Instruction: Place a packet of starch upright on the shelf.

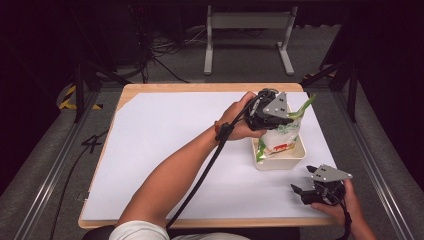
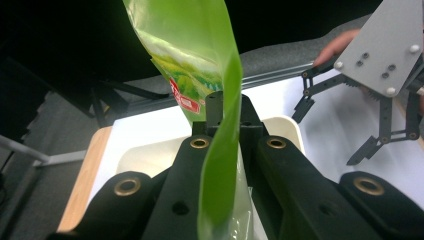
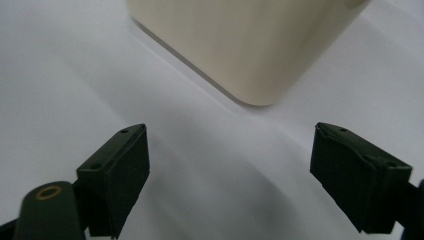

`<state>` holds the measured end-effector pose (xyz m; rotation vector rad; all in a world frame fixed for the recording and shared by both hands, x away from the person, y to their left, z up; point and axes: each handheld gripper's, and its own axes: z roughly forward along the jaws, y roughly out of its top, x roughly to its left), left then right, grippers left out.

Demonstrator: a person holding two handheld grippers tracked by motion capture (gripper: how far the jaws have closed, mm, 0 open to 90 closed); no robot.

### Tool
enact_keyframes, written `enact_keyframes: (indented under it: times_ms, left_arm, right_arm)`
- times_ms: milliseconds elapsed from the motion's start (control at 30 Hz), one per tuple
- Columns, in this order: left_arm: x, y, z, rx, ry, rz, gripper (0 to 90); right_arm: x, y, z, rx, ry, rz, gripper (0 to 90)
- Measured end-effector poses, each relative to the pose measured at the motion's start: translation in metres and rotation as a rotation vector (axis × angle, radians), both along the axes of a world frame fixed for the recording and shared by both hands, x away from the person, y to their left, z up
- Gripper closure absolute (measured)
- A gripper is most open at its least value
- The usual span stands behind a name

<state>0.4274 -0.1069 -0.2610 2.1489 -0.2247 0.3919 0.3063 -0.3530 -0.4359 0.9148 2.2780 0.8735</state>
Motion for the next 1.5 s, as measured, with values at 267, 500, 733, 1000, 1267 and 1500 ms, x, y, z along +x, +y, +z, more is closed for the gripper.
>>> enact_keyframes:
  times_ms: [267,500,733,1000,1267,1500]
  left_arm:
    - [0.0,-0.012,-0.015,0.021,0.026,-0.04,88.5]
    - [0.001,-0.017,-0.037,0.048,0.06,-0.032,82.2]
    - [0.005,-0.004,-0.038,-0.017,0.11,-0.011,80.6]
    - [0.005,0.001,-0.04,-0.024,0.114,0.01,77.8]
    - [0.006,0.005,-0.04,-0.01,0.112,0.021,76.9]
    - [0.006,0.006,-0.039,-0.024,0.112,0.039,67.6]
  right_arm:
    - [-0.001,0.0,0.0,0.001,0.0,0.0,15.6]
    - [-0.001,0.0,0.0,-0.001,0.001,0.001,15.6]
    - [-0.001,0.0,0.0,-0.004,0.005,0.001,15.7]
    - [-0.001,0.001,-0.001,-0.007,0.006,0.002,15.8]
    - [0.0,0.001,-0.002,-0.012,0.007,0.004,15.8]
    - [0.0,0.002,-0.002,-0.013,0.01,0.004,15.8]
